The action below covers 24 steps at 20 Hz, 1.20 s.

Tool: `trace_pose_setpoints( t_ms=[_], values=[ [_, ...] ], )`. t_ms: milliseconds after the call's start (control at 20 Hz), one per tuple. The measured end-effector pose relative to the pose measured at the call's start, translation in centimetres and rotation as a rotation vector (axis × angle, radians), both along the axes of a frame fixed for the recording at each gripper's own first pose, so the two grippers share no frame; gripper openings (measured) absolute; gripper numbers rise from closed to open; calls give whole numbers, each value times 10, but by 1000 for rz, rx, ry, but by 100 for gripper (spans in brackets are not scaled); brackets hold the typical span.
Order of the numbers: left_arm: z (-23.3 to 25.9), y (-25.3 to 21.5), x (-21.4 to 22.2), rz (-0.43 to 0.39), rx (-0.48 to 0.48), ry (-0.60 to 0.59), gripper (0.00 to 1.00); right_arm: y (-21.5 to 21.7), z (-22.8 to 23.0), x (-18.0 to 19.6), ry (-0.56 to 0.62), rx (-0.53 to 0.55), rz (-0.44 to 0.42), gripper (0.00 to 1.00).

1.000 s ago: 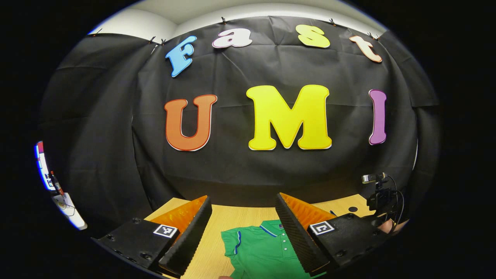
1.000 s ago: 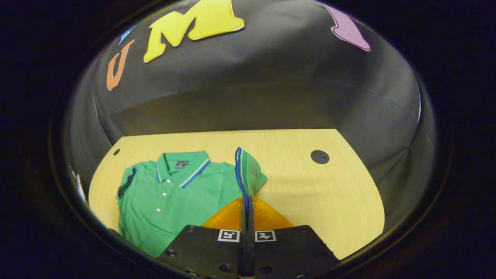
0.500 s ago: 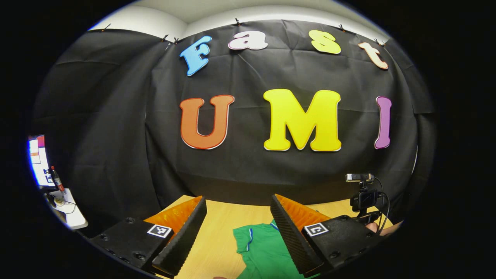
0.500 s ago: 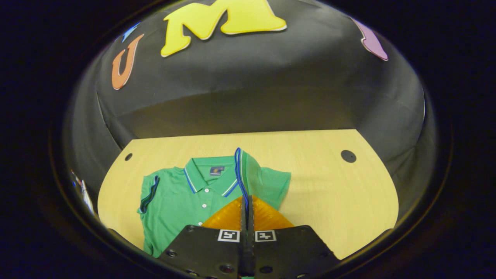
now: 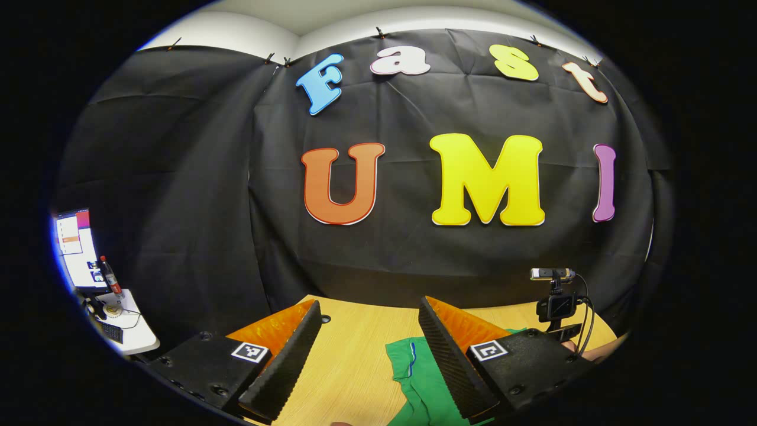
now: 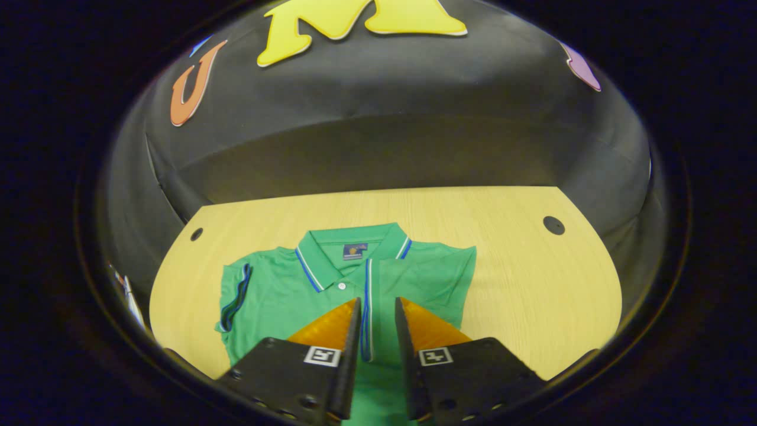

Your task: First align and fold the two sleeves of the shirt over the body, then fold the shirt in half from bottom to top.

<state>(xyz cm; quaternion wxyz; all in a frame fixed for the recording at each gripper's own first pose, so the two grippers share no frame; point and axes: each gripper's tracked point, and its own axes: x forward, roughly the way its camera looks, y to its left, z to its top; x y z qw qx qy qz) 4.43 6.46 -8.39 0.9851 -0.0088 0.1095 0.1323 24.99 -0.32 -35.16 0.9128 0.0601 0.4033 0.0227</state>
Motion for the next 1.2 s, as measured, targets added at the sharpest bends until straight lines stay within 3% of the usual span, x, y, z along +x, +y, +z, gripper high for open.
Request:
trace_pose_setpoints(
  t_ms=[50, 200, 550, 800, 1200],
  values=[
    [-2, 0, 2, -7, -5, 4, 100, -2, 5, -4, -11, -10, 4, 41],
    [-14, -13, 12, -61, -30, 17, 100, -9, 25, -23, -55, -31, -7, 99],
    [-106, -32, 53, -215, -80, 119, 100, -45, 101, -88, -203, -142, 15, 97],
    [-186, -40, 97, -259, -155, 210, 100, -78, 146, -128, -281, -227, 0, 98],
    [-317, -37, 132, -266, -181, 436, 100, -115, 161, -163, -249, -279, -86, 94]
  ],
)
